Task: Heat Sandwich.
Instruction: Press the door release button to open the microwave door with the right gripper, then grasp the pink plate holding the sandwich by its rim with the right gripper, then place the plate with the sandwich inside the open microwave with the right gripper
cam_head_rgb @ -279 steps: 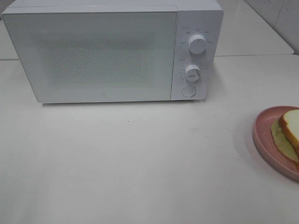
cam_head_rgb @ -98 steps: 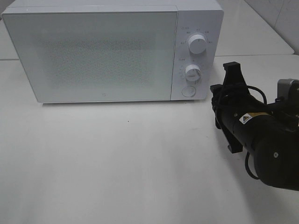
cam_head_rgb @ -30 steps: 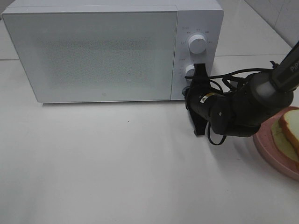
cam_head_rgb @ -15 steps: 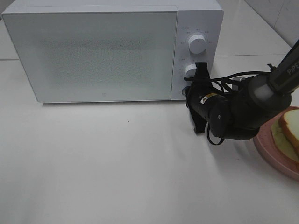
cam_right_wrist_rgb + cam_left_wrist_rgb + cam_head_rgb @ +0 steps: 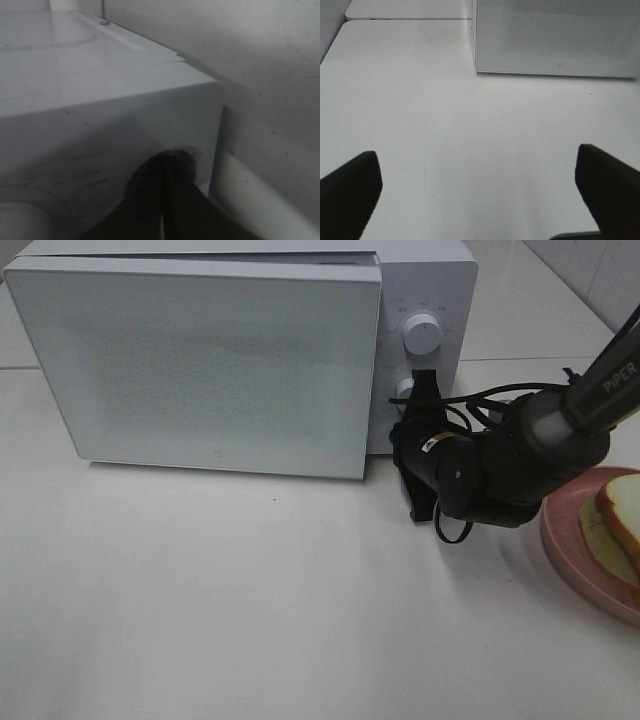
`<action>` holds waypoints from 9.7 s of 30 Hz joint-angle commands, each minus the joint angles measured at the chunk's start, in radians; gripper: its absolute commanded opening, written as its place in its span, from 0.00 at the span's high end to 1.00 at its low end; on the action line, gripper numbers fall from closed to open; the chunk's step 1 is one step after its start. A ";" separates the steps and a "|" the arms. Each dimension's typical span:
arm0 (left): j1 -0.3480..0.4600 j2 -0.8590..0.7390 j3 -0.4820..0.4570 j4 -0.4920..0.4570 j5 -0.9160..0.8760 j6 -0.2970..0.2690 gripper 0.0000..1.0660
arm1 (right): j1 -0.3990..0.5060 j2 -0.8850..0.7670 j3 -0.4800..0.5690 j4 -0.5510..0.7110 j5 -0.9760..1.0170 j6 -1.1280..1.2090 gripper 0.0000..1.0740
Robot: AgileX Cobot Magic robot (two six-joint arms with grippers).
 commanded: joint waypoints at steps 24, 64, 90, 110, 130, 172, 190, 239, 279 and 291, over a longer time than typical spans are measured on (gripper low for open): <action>-0.001 -0.024 0.002 -0.005 -0.002 -0.006 0.05 | -0.066 -0.006 -0.138 -0.008 -0.188 -0.055 0.98; -0.001 -0.024 0.002 -0.005 -0.002 -0.006 0.05 | 0.051 -0.355 0.211 -0.088 0.370 -0.222 0.97; -0.001 -0.024 0.002 -0.005 -0.002 -0.006 0.05 | 0.048 -0.609 0.210 -0.271 1.163 -1.240 0.88; -0.001 -0.024 0.002 -0.005 -0.002 -0.006 0.05 | -0.085 -0.666 0.153 -0.477 1.518 -1.281 0.07; -0.001 -0.024 0.002 -0.005 -0.002 -0.006 0.05 | -0.269 -0.582 0.067 -0.641 1.551 -1.308 0.11; -0.001 -0.024 0.002 -0.005 -0.002 -0.006 0.05 | -0.278 -0.311 0.067 -0.768 1.391 -1.165 0.69; -0.001 -0.024 0.002 -0.005 -0.002 -0.006 0.05 | -0.278 -0.299 0.067 -0.796 1.394 -1.148 1.00; -0.001 -0.024 0.002 -0.005 -0.002 -0.006 0.05 | 0.015 -0.632 0.083 -1.029 1.782 -1.005 0.99; -0.001 -0.024 0.002 -0.005 -0.002 -0.006 0.05 | 0.591 -0.802 0.083 -1.080 1.869 -1.145 0.99; -0.001 -0.024 0.002 -0.005 -0.002 -0.006 0.05 | 0.596 -0.802 0.083 -1.080 1.774 -1.415 0.99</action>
